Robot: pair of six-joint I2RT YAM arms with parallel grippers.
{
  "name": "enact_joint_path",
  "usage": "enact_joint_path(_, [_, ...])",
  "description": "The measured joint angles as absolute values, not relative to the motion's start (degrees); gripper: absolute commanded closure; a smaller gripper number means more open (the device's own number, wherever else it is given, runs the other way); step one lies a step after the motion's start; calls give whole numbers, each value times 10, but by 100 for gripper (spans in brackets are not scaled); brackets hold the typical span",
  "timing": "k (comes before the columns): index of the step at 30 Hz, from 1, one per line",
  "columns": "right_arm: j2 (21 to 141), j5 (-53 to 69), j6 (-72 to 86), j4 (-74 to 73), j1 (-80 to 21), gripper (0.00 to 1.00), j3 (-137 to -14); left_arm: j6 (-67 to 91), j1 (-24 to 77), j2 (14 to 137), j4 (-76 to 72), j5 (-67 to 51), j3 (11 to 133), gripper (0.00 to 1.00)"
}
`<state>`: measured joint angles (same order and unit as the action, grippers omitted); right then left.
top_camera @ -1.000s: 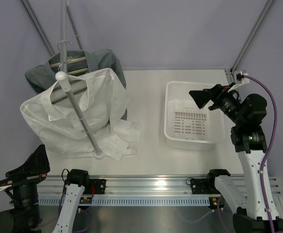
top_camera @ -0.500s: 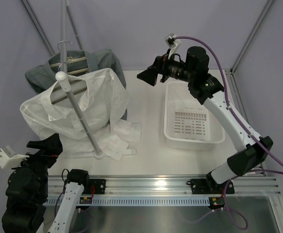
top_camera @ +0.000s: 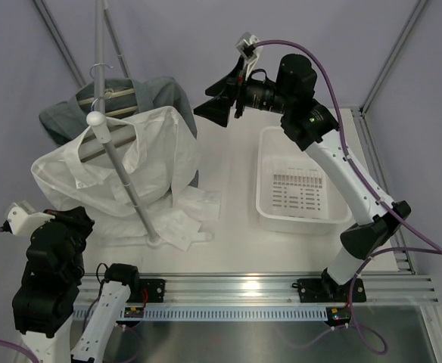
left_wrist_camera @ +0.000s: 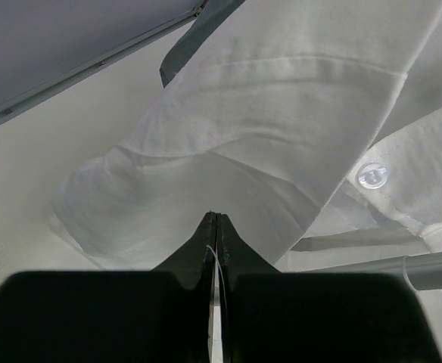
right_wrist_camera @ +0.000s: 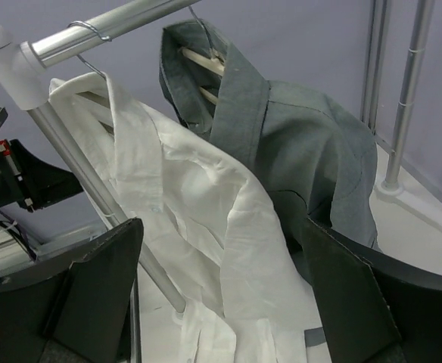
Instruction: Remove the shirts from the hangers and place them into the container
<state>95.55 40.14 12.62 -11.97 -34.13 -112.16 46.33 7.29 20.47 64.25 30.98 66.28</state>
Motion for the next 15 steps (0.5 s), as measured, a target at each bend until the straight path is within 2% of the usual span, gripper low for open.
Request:
enact_joint_path(6, [1026,451,106,-136,-345,11,-1232,464,73,246,631,343,673,100])
enact_joint_path(10, [1091,487,90,-141,-348,22,-1292,466,73,267,627,368,672,100])
enact_joint_path(13, [1134,502,75,-149,-352,27,-1315,466,73,274,619,391,668,100])
enact_joint_path(15, [1154,506,65,-153,-355,27,-1319,466,73,280,612,407,666,100])
